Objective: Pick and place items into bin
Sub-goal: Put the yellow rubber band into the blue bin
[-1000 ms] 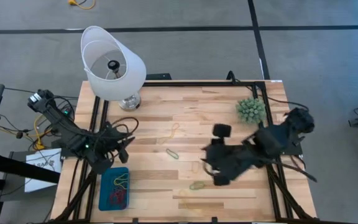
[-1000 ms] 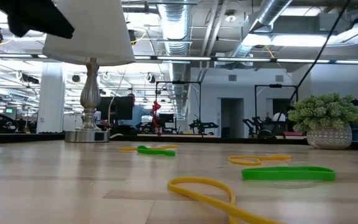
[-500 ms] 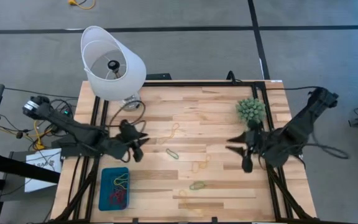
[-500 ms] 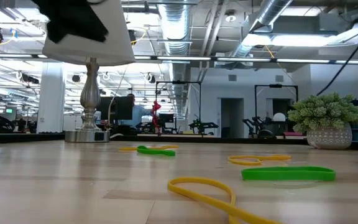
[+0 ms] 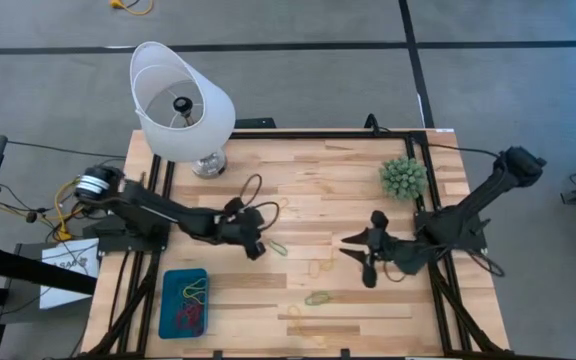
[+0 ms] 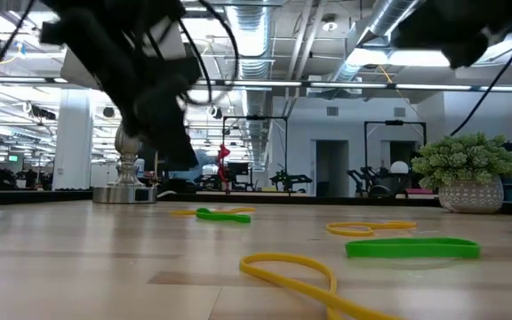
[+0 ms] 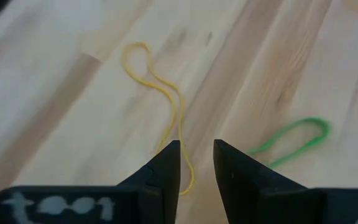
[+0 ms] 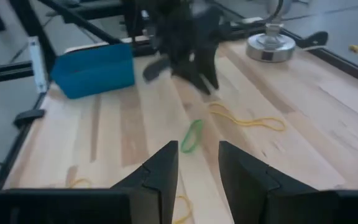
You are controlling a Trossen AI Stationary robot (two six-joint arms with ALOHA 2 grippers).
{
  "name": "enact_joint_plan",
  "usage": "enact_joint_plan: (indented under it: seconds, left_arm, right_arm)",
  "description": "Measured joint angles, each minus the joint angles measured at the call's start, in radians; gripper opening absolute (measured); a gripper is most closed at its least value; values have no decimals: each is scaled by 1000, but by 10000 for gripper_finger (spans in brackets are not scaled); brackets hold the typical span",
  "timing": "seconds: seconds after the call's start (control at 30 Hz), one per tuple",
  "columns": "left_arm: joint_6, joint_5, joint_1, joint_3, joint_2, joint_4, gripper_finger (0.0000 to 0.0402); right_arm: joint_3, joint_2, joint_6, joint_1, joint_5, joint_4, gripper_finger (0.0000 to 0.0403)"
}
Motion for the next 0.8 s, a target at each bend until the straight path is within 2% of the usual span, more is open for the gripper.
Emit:
enact_joint_plan:
  seconds: [0.13, 0.27, 0.53, 0.8]
  left_arm:
    - [32, 5, 41, 0, 108, 82, 87]
    - [43, 12, 85, 0, 165, 127, 87]
    - [103, 121, 141, 0, 194, 263, 87]
    - [127, 163, 168, 0, 194, 263, 87]
  right_arm:
    - [0, 57, 3, -35, -1, 42, 109]
    - [1, 80, 3, -54, -4, 66, 109]
    - [1, 81, 3, -55, -4, 69, 109]
    - [1, 81, 3, -55, -4, 71, 109]
